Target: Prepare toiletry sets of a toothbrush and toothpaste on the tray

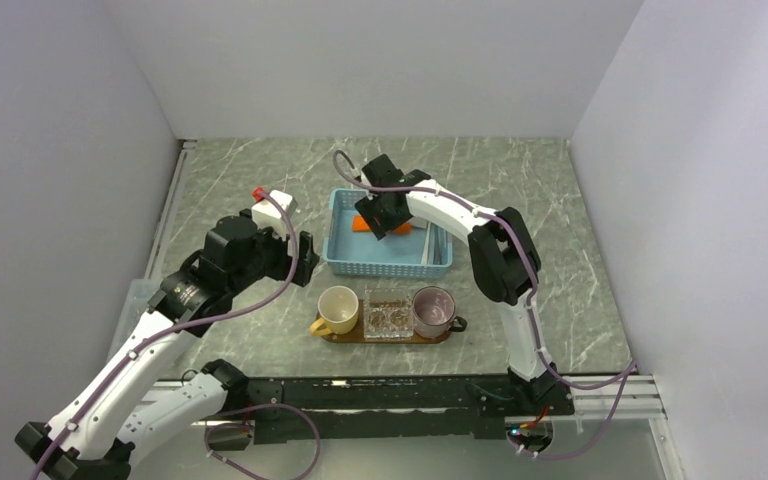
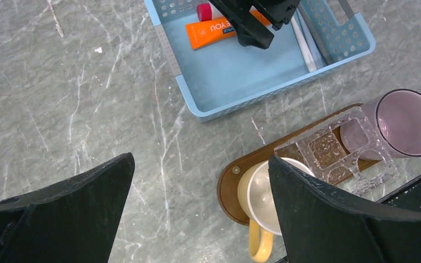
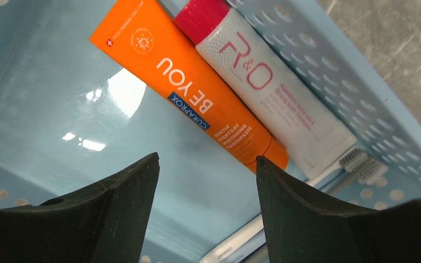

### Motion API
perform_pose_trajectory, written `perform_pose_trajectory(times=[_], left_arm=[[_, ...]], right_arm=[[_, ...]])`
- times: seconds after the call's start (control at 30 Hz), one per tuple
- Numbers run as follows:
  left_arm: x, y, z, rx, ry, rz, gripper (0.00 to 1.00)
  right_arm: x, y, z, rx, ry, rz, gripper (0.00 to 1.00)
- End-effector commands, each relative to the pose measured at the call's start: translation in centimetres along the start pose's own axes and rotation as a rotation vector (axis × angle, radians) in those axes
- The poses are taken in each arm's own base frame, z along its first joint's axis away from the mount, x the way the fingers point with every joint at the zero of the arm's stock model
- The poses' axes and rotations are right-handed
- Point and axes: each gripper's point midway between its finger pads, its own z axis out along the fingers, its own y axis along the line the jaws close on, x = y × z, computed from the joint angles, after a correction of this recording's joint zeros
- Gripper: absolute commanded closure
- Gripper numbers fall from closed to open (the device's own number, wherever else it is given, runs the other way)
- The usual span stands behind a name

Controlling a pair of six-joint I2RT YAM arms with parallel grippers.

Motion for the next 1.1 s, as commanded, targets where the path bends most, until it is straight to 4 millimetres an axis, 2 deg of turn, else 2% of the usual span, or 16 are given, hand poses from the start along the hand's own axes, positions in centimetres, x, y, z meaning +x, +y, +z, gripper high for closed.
perform_pose_trajectory(times=[0.0,0.3,0.53,0.73,1.07], left_arm=[[-1.4,-0.5,0.0,0.024,-0.053,-0.017,0.01],[-1.4,-0.4,-0.2,0.022,-0.061,-0.011,0.01],[-1.6,-0.6,-0.5,0.035,-0.075,-0.01,0.01],[-1.5,-0.4,-0.3,0.024,-0.064,-0.012,0.01],[-1.6,-0.4,-0.6,0.022,-0.073,-0.012,0.01]], right_arm=[[-4.1,-1.1,-0.6,0.027,-0.139,-0.078,0.32],[-3.9,-1.5,1.3,0.044,-0.102,-0.116,0.32],[-3.4,-1.1,2.0,0.017,-0.083,-0.106,0.32],[-1.8,0.1,2.4,-0.041,-0.054,-0.082,0.35],[0.1,2.2,1.9,-0.082,-0.026,-0.078,0.44]])
